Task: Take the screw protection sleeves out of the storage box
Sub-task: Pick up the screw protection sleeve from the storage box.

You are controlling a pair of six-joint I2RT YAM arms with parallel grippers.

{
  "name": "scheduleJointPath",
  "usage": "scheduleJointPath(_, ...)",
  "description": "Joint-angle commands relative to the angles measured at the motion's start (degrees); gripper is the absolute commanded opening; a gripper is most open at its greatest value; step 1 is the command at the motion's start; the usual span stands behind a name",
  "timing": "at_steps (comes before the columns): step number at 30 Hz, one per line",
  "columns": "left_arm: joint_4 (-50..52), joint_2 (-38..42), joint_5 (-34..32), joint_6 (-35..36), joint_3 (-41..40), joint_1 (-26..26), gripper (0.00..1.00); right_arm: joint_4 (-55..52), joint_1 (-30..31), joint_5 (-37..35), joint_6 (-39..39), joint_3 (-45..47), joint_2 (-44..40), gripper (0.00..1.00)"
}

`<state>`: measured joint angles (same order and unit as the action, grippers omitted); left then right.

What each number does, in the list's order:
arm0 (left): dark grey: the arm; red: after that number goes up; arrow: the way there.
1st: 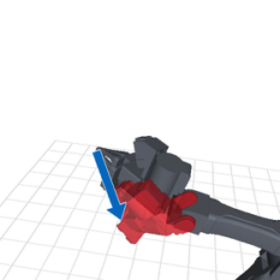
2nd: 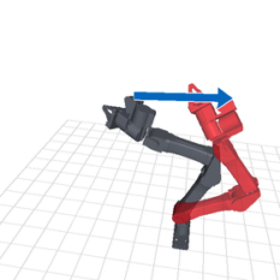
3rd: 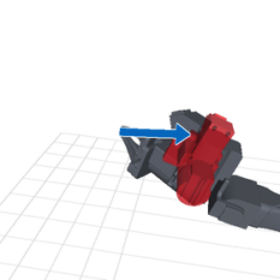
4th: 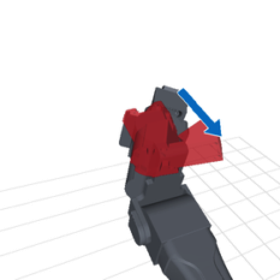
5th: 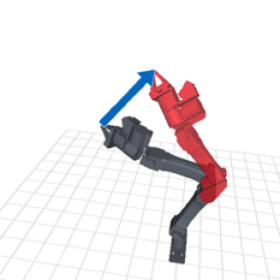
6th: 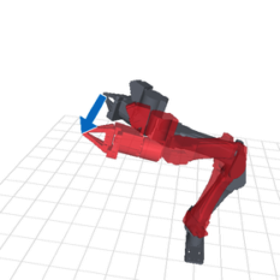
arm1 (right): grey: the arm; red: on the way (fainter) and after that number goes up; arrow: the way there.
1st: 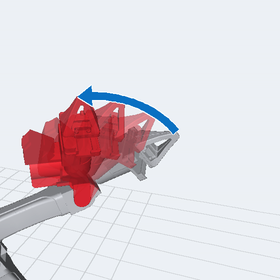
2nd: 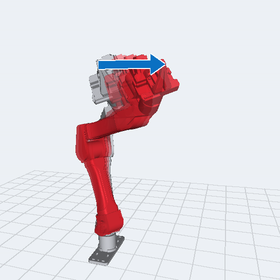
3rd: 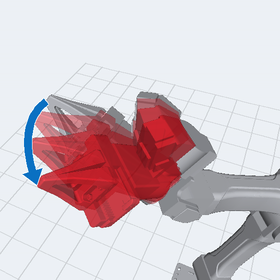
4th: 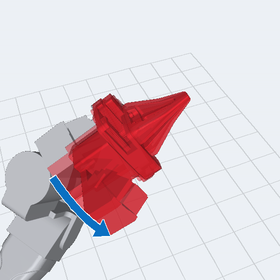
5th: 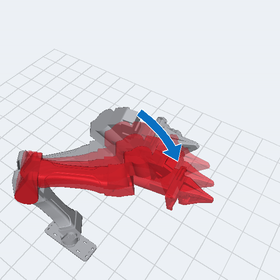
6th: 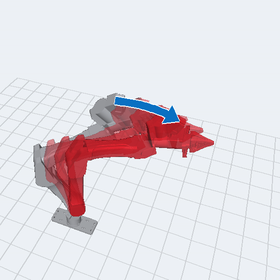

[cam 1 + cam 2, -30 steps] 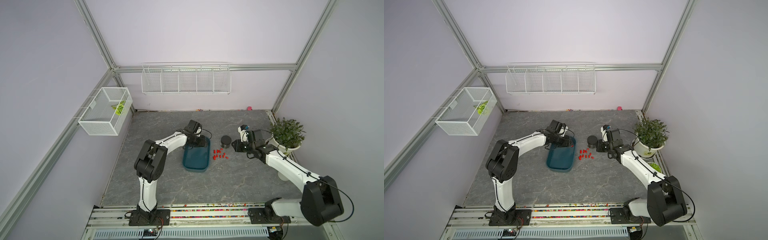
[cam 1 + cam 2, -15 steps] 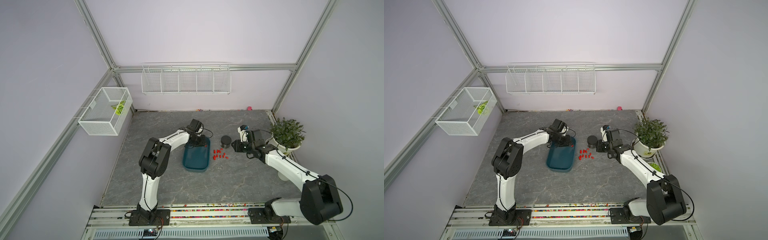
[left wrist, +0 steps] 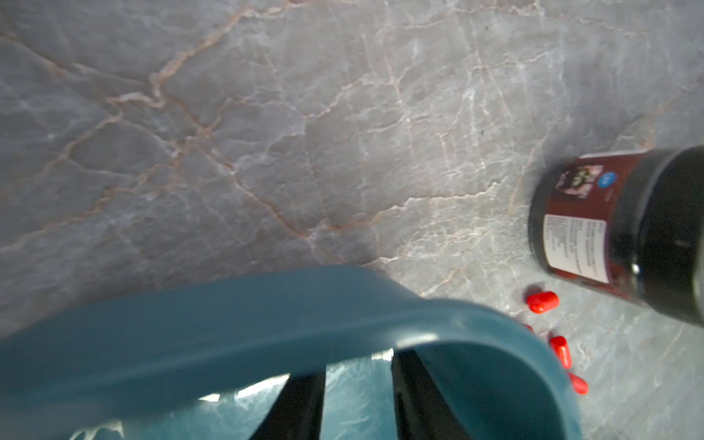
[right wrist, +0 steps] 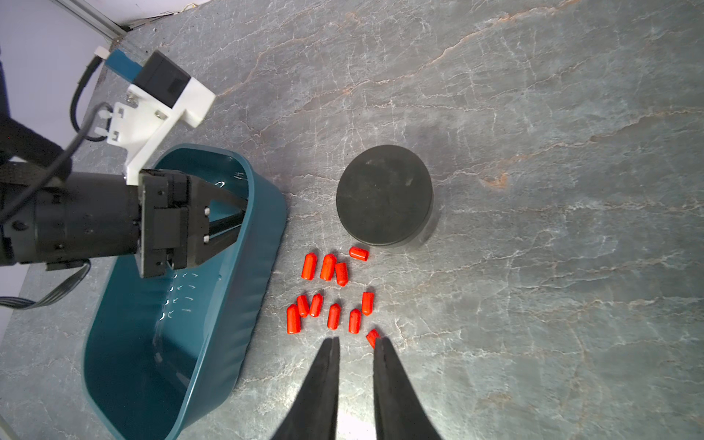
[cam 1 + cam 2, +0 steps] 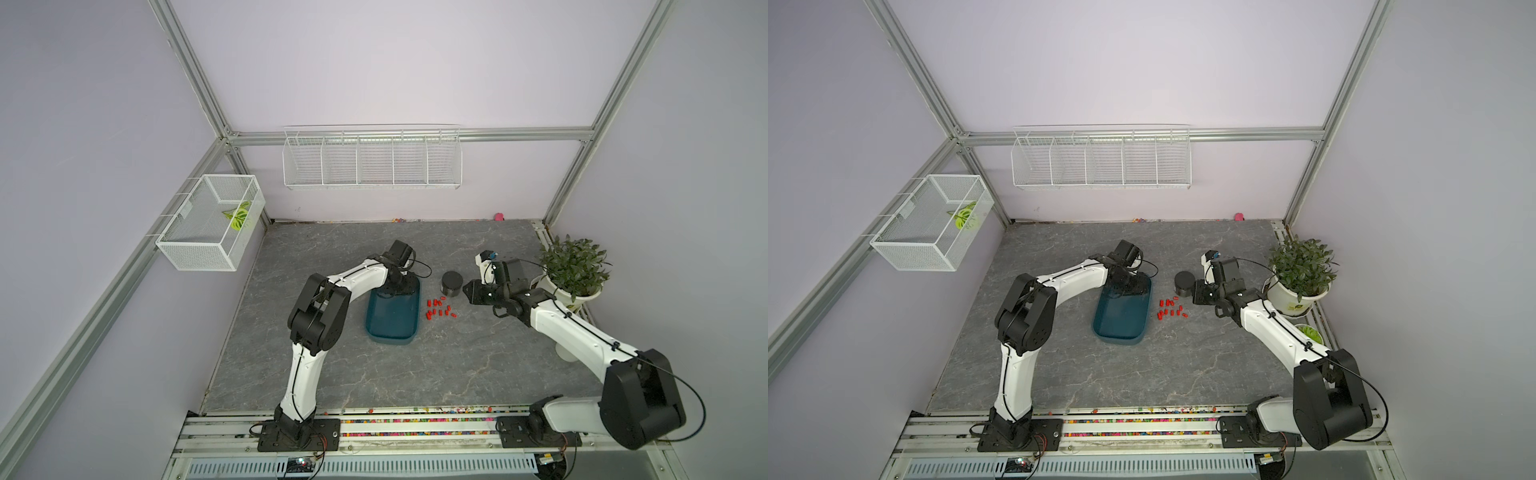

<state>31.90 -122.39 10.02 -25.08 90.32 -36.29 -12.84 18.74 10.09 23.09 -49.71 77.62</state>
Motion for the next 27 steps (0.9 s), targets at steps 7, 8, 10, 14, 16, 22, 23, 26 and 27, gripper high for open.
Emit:
scheduleJointPath(7, 1.41, -2.36, -1.21, -1.02, 2.60, 0.08, 0.41, -0.78, 0.33, -0.54, -0.68, -1.17, 0.28, 0.21)
scheduleJointPath(8, 1.20, -2.42, -1.07, -0.99, 2.59, 0.08, 0.41, -0.78, 0.33, -0.59, -0.69, -1.17, 0.26, 0.21)
scheduleJointPath(10, 0.62, -2.57, -0.46, -0.98, 2.56, 0.08, 0.41, -0.78, 0.32, -0.54, -0.68, -1.13, 0.27, 0.21)
scheduleJointPath(14, 1.09, -3.38, -0.44, -0.94, 3.28, 0.08, 0.41, -0.89, 0.37, -0.51, -0.72, -1.35, 0.51, 0.21)
scheduleJointPath(16, 1.06, -3.57, -0.38, -0.95, 3.45, 0.08, 0.40, -0.94, 0.35, -0.51, -0.68, -1.39, 0.61, 0.21)
scheduleJointPath(22, 1.59, -3.66, -1.09, -0.89, 3.74, -0.27, 0.35, -1.05, 0.33, -0.46, -0.73, -1.44, 0.63, 0.21)
scheduleJointPath(23, 1.63, -3.58, -1.33, -0.85, 3.76, -0.40, 0.34, -1.04, 0.39, -0.51, -0.70, -1.44, 0.76, 0.21)
scheduleJointPath(26, 2.09, -3.77, -1.99, -0.70, 4.18, -0.87, 0.34, -1.13, 0.38, -0.50, -0.69, -1.60, 0.77, 0.21)
scheduleJointPath(27, 2.26, -3.94, -2.15, -0.73, 4.32, -1.05, 0.33, -1.13, 0.35, -0.48, -0.70, -1.61, 0.86, 0.21)
